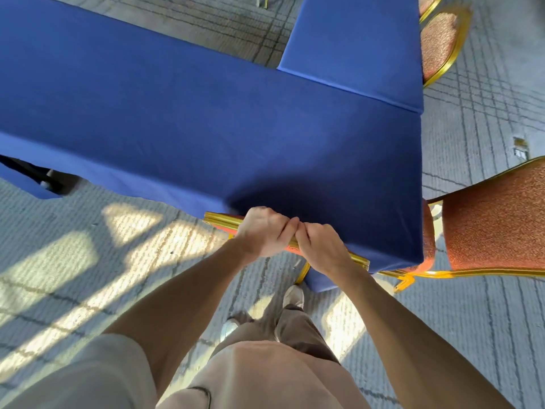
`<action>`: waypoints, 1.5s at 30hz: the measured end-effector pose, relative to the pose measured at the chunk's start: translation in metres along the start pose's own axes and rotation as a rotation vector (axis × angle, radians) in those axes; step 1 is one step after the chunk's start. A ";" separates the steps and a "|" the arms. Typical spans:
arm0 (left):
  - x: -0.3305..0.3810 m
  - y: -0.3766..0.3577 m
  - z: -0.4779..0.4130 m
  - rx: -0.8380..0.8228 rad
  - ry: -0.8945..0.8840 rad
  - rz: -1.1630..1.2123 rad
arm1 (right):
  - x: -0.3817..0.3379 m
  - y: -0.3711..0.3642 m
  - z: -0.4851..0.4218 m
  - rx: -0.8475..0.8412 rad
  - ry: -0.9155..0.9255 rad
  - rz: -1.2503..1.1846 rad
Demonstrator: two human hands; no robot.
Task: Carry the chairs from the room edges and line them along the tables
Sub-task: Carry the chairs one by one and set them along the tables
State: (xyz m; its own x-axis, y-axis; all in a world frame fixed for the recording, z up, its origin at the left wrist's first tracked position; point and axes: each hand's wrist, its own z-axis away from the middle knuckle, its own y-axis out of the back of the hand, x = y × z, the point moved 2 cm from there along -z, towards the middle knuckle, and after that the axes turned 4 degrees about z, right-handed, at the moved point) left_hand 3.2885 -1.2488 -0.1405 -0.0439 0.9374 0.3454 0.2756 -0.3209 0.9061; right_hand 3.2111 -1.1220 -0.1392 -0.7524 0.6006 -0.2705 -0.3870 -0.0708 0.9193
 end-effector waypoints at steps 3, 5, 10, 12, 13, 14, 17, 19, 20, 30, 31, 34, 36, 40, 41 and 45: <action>0.006 0.000 -0.003 -0.071 0.102 0.013 | 0.010 0.013 -0.010 0.003 0.003 -0.103; 0.004 -0.002 -0.004 -0.189 0.258 0.064 | 0.018 0.013 -0.018 -0.102 -0.009 -0.185; 0.004 0.016 0.002 -0.094 0.535 0.310 | 0.005 0.030 -0.041 -0.131 0.141 -0.170; -0.003 0.035 0.012 -0.006 0.634 0.342 | -0.016 0.041 -0.052 -0.141 0.210 -0.179; -0.010 0.049 0.023 0.051 0.699 0.347 | -0.034 0.047 -0.058 -0.143 0.253 -0.179; -0.014 0.057 0.027 0.084 0.742 0.352 | -0.041 0.048 -0.064 -0.118 0.285 -0.176; -0.032 0.093 0.065 0.206 0.818 0.336 | -0.094 0.051 -0.080 -0.058 0.410 -0.090; -0.042 0.133 0.118 0.327 0.939 0.278 | -0.163 0.043 -0.078 -0.065 0.598 -0.063; -0.048 0.144 0.131 0.362 0.968 0.252 | -0.183 0.044 -0.076 -0.047 0.640 -0.070; -0.054 0.287 0.453 0.793 1.373 0.051 | -0.518 -0.027 0.041 -0.165 1.251 -0.133; -0.048 0.304 0.487 0.831 1.413 0.022 | -0.551 -0.034 0.061 -0.188 1.292 -0.132; -0.021 0.356 0.591 0.920 1.563 -0.054 | -0.650 -0.057 0.130 -0.239 1.415 -0.147; 0.006 0.384 0.666 0.990 1.699 -0.123 | -0.715 -0.073 0.187 -0.274 1.496 -0.161; 0.049 0.421 0.778 1.162 1.895 -0.238 | -0.815 -0.102 0.272 -0.339 1.637 -0.156; 0.059 0.427 0.804 1.207 1.915 -0.240 | -0.839 -0.111 0.290 -0.367 1.664 -0.158; 0.076 0.439 0.887 1.311 2.027 -0.221 | -0.917 -0.149 0.340 -0.462 1.758 -0.155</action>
State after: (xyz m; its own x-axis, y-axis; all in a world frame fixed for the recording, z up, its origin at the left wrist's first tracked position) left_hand 4.2578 -1.1982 0.0669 -0.3984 -0.5467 0.7365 0.3061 0.6776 0.6686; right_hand 4.1404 -1.3918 0.0688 -0.2044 -0.7966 -0.5689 -0.3696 -0.4753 0.7984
